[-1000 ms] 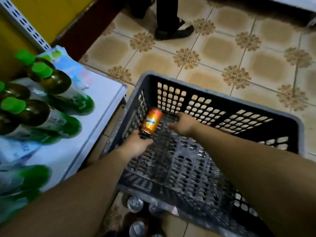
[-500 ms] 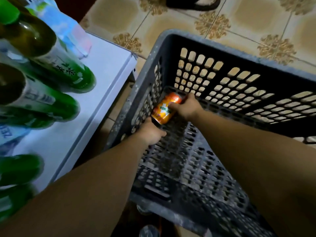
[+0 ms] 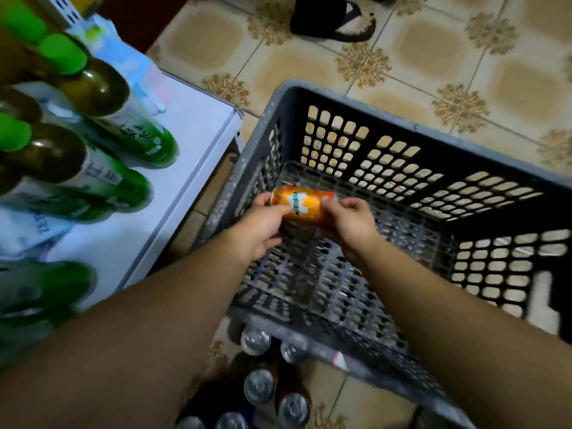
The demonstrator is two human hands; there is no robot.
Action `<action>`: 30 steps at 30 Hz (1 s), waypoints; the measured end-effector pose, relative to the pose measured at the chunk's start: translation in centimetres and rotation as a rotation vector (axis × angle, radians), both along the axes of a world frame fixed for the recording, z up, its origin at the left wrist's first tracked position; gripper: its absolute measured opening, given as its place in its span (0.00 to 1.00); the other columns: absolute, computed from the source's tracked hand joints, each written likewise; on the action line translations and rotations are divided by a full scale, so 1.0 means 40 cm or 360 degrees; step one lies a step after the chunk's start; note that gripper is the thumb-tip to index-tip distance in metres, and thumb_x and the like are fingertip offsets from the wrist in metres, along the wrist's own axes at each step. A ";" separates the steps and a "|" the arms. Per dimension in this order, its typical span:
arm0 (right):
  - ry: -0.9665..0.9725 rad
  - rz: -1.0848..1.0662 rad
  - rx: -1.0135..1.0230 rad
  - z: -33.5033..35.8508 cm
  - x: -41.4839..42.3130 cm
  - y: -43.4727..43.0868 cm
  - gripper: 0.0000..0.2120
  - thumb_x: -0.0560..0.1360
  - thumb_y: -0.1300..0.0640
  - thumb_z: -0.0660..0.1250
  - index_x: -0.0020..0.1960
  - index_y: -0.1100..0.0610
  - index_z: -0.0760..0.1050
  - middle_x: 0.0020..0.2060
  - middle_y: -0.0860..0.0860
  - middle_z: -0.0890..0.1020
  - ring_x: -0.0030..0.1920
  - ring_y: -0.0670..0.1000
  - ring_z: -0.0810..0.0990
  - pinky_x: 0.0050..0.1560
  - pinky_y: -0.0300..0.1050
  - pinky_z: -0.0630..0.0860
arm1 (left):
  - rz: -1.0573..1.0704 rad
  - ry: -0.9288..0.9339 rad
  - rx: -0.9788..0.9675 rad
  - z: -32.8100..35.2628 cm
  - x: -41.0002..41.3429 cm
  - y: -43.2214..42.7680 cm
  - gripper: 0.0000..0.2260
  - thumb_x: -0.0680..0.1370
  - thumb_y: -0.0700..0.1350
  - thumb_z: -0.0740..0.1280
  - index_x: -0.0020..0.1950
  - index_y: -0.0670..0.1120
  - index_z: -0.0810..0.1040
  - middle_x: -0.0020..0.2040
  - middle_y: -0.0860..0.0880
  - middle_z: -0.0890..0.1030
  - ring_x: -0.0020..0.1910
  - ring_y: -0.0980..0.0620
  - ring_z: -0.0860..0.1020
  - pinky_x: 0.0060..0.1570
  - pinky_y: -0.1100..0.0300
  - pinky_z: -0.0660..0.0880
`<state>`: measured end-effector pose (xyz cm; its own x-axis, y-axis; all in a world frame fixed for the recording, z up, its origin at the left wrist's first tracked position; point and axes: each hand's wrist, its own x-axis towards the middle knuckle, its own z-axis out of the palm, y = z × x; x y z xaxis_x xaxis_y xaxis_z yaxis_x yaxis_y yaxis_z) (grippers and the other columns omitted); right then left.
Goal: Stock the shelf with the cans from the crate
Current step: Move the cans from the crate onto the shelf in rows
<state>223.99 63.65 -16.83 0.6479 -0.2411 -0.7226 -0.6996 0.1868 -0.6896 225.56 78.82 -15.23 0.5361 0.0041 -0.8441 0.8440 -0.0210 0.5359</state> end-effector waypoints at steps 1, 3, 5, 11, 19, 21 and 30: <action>-0.0037 -0.0062 0.0071 0.052 -0.021 -0.006 0.18 0.75 0.55 0.70 0.61 0.56 0.67 0.51 0.55 0.76 0.49 0.56 0.81 0.41 0.49 0.81 | 0.0022 -0.0047 -0.0073 0.051 -0.007 -0.001 0.20 0.78 0.45 0.66 0.66 0.58 0.64 0.65 0.46 0.70 0.62 0.42 0.71 0.59 0.47 0.71; -0.0113 -0.0138 0.0205 0.157 -0.062 -0.017 0.20 0.76 0.55 0.69 0.65 0.55 0.68 0.54 0.56 0.78 0.50 0.57 0.82 0.43 0.48 0.81 | 0.0070 -0.0165 -0.0189 0.153 -0.021 -0.005 0.19 0.77 0.45 0.68 0.63 0.59 0.65 0.67 0.45 0.70 0.63 0.41 0.72 0.59 0.44 0.71; -0.0160 -0.0170 0.0349 0.265 -0.102 -0.014 0.14 0.78 0.53 0.66 0.62 0.55 0.72 0.52 0.56 0.80 0.47 0.55 0.81 0.42 0.46 0.79 | 0.0120 -0.0284 -0.0285 0.251 -0.039 -0.008 0.23 0.75 0.44 0.70 0.64 0.60 0.65 0.68 0.45 0.70 0.61 0.43 0.73 0.59 0.43 0.72; -0.0219 -0.0201 0.0652 0.616 -0.214 0.038 0.16 0.79 0.43 0.59 0.53 0.55 0.76 0.43 0.56 0.80 0.39 0.52 0.77 0.38 0.43 0.73 | 0.0098 -0.0649 -0.0602 0.624 -0.158 0.037 0.25 0.75 0.36 0.67 0.67 0.55 0.66 0.63 0.46 0.74 0.53 0.49 0.76 0.44 0.54 0.74; -0.0433 0.0315 0.0856 1.050 -0.382 0.189 0.31 0.77 0.34 0.49 0.56 0.59 0.75 0.34 0.57 0.78 0.24 0.49 0.74 0.24 0.35 0.67 | 0.0024 -0.1296 -0.0422 1.108 -0.399 0.184 0.27 0.74 0.29 0.65 0.62 0.56 0.66 0.51 0.48 0.76 0.52 0.44 0.76 0.52 0.44 0.76; -0.0516 0.0470 0.0812 1.133 -0.435 0.240 0.32 0.78 0.34 0.47 0.52 0.59 0.77 0.32 0.56 0.79 0.27 0.51 0.76 0.27 0.37 0.69 | 0.0086 -0.1445 -0.0354 1.203 -0.465 0.222 0.27 0.73 0.28 0.66 0.62 0.54 0.66 0.52 0.48 0.76 0.50 0.47 0.77 0.39 0.52 0.78; -0.1215 0.1150 0.0359 1.379 -0.677 0.527 0.27 0.70 0.40 0.69 0.64 0.52 0.72 0.53 0.54 0.82 0.48 0.53 0.83 0.41 0.44 0.76 | 0.0510 -0.1716 0.0187 1.459 -0.792 0.498 0.24 0.70 0.35 0.73 0.63 0.46 0.71 0.55 0.45 0.79 0.49 0.47 0.80 0.43 0.52 0.77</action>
<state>196.89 84.71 38.32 0.8824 0.4682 -0.0466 -0.0944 0.0790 -0.9924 193.89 98.72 43.14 0.9442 0.3212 0.0730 -0.0822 0.0150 0.9965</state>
